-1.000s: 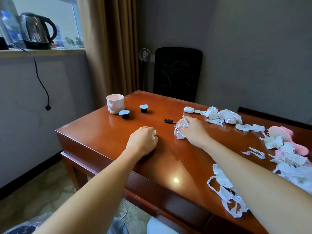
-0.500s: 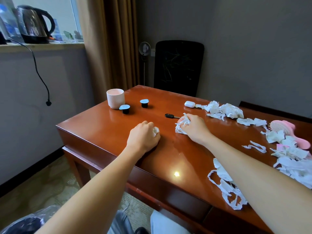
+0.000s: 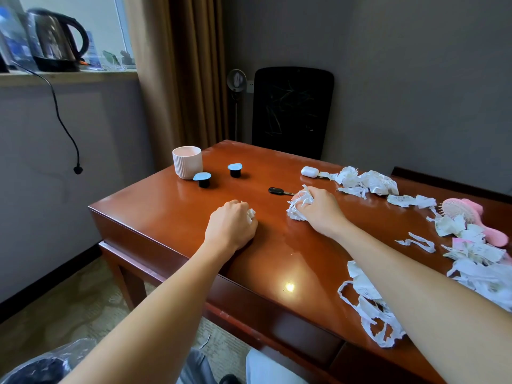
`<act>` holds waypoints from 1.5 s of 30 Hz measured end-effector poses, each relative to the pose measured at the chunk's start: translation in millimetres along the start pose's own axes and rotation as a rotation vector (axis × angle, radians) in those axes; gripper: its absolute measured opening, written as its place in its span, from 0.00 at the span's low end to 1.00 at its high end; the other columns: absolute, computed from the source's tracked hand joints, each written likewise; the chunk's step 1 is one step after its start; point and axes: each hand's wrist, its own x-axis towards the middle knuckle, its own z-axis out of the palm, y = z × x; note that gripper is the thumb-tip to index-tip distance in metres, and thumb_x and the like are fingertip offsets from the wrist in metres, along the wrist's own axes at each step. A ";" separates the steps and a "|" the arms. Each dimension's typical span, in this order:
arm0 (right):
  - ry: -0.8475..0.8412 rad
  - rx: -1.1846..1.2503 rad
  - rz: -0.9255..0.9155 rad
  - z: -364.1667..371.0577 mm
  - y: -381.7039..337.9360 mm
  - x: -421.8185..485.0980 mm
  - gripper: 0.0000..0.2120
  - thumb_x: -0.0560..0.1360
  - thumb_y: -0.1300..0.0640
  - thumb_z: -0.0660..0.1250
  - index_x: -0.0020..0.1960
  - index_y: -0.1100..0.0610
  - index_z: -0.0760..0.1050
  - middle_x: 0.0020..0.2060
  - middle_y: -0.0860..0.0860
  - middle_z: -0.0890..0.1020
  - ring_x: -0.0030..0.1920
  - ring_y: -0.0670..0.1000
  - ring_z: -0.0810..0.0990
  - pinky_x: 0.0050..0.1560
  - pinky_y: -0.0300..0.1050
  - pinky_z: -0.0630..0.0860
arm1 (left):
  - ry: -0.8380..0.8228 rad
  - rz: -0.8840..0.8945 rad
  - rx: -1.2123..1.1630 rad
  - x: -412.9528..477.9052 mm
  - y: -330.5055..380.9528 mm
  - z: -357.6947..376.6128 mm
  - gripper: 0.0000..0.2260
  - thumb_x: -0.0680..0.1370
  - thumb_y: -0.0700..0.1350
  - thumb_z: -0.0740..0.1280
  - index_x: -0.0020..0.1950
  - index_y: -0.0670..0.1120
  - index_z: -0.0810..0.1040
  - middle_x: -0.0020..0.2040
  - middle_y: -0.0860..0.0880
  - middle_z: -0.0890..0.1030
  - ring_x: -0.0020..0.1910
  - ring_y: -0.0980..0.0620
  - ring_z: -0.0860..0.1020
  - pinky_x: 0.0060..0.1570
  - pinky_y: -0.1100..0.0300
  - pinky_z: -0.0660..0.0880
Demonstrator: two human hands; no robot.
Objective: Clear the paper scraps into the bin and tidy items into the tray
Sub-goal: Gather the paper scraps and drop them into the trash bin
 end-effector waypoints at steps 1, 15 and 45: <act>0.003 0.009 0.000 -0.2 -0.7 0.2 0.05 0.78 0.61 0.64 0.52 0.59 0.78 0.46 0.52 0.82 0.48 0.54 0.80 0.48 0.46 0.77 | 0.000 -0.009 0.012 -0.1 0.5 -0.8 0.13 0.80 0.50 0.60 0.47 0.44 0.79 0.46 0.47 0.79 0.38 0.47 0.74 0.38 0.57 0.68; -0.023 0.047 -0.024 3.5 -21.9 -0.7 0.09 0.79 0.58 0.65 0.59 0.57 0.77 0.50 0.50 0.81 0.46 0.49 0.79 0.39 0.34 0.74 | -0.023 -0.018 0.068 -2.8 4.7 -10.3 0.15 0.78 0.52 0.61 0.34 0.46 0.71 0.31 0.49 0.71 0.31 0.46 0.70 0.34 0.58 0.67; -0.120 0.180 -0.258 72.5 -182.3 5.6 0.11 0.80 0.58 0.65 0.62 0.57 0.75 0.48 0.46 0.76 0.45 0.49 0.77 0.43 0.36 0.76 | 0.197 -0.212 0.086 -8.5 -103.3 -119.5 0.16 0.79 0.52 0.62 0.35 0.45 0.73 0.28 0.53 0.69 0.26 0.52 0.68 0.27 0.64 0.61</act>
